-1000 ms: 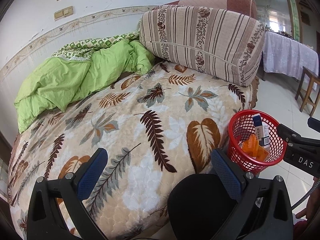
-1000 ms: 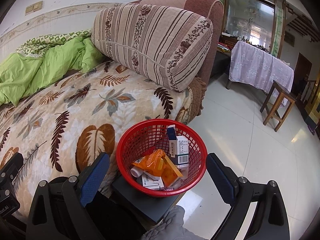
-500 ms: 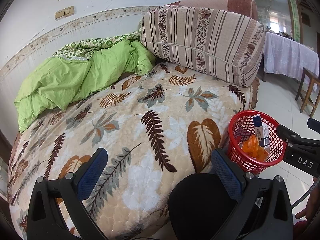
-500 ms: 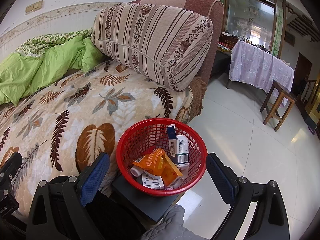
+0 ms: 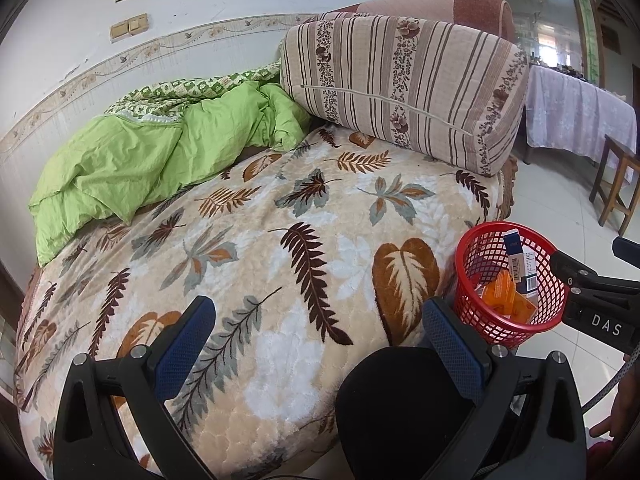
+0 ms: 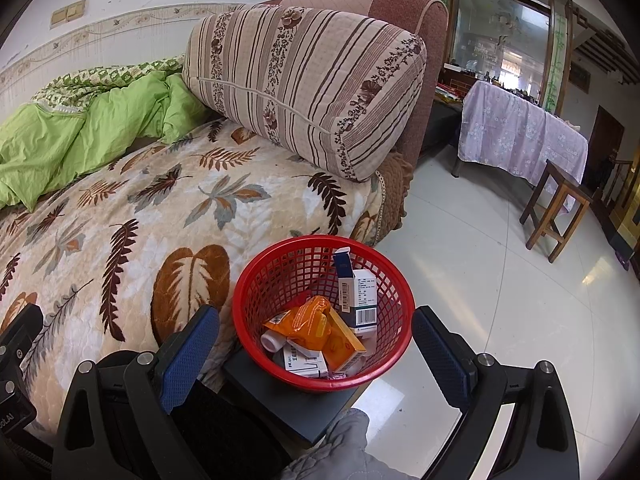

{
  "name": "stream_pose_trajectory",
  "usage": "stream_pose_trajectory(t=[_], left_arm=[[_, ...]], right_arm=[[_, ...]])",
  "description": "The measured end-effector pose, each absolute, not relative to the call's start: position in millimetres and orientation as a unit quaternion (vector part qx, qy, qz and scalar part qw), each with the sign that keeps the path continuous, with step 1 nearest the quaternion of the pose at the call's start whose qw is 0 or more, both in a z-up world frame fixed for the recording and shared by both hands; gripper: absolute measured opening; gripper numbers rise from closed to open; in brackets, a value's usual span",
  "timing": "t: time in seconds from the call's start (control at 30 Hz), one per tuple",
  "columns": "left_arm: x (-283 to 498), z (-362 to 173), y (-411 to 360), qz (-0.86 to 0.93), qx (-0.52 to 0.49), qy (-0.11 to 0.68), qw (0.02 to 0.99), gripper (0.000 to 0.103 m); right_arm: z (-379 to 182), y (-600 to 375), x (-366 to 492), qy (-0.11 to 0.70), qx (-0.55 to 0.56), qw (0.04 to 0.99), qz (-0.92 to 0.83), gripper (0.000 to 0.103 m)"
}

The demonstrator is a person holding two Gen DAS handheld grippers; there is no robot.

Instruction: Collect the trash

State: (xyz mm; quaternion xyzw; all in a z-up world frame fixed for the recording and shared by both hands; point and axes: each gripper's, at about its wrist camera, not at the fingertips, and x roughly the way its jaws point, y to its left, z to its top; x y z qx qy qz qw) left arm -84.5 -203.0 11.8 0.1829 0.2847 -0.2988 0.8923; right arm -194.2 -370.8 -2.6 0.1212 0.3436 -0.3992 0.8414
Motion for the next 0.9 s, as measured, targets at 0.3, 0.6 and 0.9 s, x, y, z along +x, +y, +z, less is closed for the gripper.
stream_pose_trajectory(t=[0.3,0.6,0.9], left_arm=[[-85.3,11.8,-203.6,-0.299,0.182,0.285,0.892,0.103],[-85.0,12.1,-202.9,-0.299,0.181,0.285,0.892,0.103],[-85.4,11.6,-203.3,-0.299,0.181,0.284,0.893,0.103]], right_arm=[[-4.2,-370.0,-195.0,0.344,0.121,0.841,-0.399,0.098],[-4.2,-370.0,-194.6,0.344,0.121,0.841,-0.399,0.098],[-4.9,-370.5,-193.6,0.345,0.12,0.841,-0.398,0.098]])
